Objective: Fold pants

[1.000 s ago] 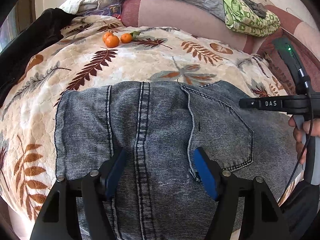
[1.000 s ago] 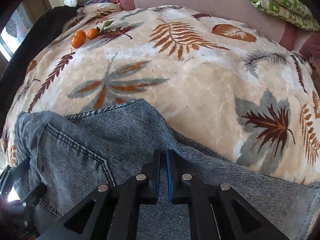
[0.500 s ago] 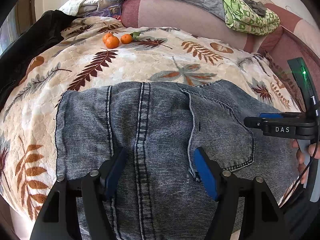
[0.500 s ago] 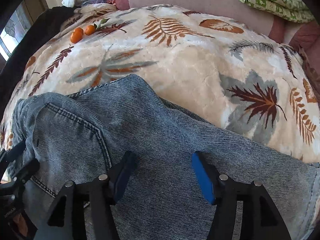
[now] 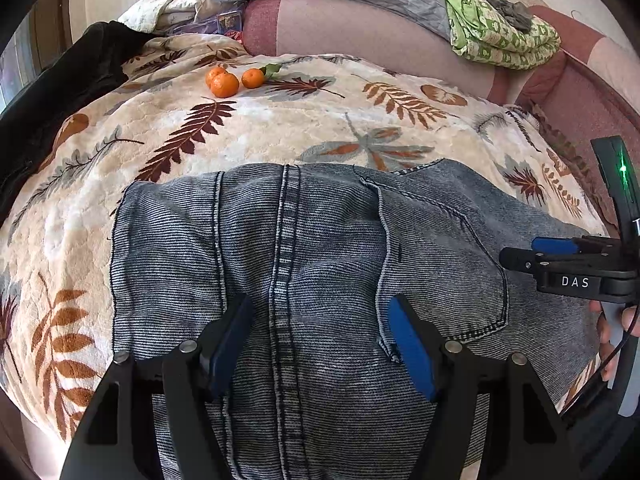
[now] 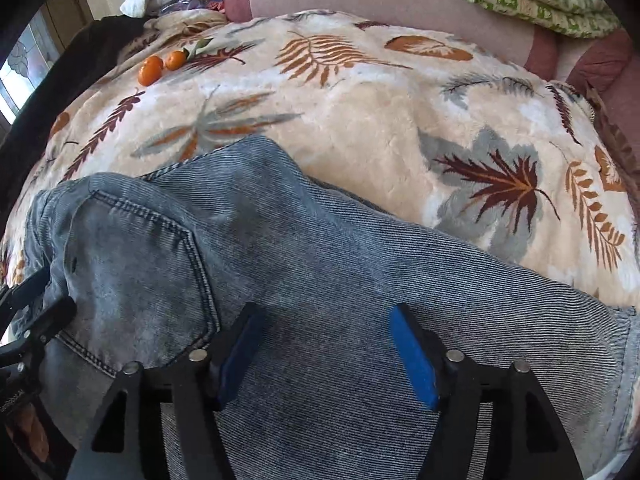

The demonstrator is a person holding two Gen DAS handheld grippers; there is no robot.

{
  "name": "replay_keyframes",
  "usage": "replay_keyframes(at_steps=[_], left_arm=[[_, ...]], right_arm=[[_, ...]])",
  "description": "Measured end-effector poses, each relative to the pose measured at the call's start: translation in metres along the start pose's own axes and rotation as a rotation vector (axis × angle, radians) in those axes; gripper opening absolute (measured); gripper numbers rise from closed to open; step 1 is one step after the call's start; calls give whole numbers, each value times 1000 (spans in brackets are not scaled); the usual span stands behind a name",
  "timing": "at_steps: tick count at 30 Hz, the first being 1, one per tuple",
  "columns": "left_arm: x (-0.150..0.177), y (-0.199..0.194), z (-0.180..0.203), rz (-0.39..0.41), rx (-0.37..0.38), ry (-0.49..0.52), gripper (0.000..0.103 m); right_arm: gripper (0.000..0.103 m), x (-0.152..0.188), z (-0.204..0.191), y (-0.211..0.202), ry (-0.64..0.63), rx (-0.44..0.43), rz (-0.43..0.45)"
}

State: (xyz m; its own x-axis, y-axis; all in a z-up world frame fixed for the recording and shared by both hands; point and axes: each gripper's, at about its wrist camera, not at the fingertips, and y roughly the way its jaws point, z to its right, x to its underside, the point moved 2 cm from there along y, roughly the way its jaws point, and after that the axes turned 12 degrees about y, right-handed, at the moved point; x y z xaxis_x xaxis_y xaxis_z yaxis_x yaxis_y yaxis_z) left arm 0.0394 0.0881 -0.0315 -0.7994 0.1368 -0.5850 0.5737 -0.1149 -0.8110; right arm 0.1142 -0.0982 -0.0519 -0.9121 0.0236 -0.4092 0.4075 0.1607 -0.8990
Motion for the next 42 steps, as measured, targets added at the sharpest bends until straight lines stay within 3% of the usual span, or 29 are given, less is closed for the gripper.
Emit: replay_keyframes(at_steps=[7,13,19,28,42], left_arm=[[0,0,1,1,-6,-2,72],[-1,0,5,2,-24,-6,74],[-1,1,7,12,-48,-19,76],[-1,3,13,42,-105,-26,79],[1,3,22,77,-186,15,79]], right_arm=[[72,8,17,-19,40,3,29],[72,29,42,-52,33,117,123],[72,41,72,-81,61,174,227],[72,55,114,-105,159,198,324],[72,73,146,-123,197,237,403]])
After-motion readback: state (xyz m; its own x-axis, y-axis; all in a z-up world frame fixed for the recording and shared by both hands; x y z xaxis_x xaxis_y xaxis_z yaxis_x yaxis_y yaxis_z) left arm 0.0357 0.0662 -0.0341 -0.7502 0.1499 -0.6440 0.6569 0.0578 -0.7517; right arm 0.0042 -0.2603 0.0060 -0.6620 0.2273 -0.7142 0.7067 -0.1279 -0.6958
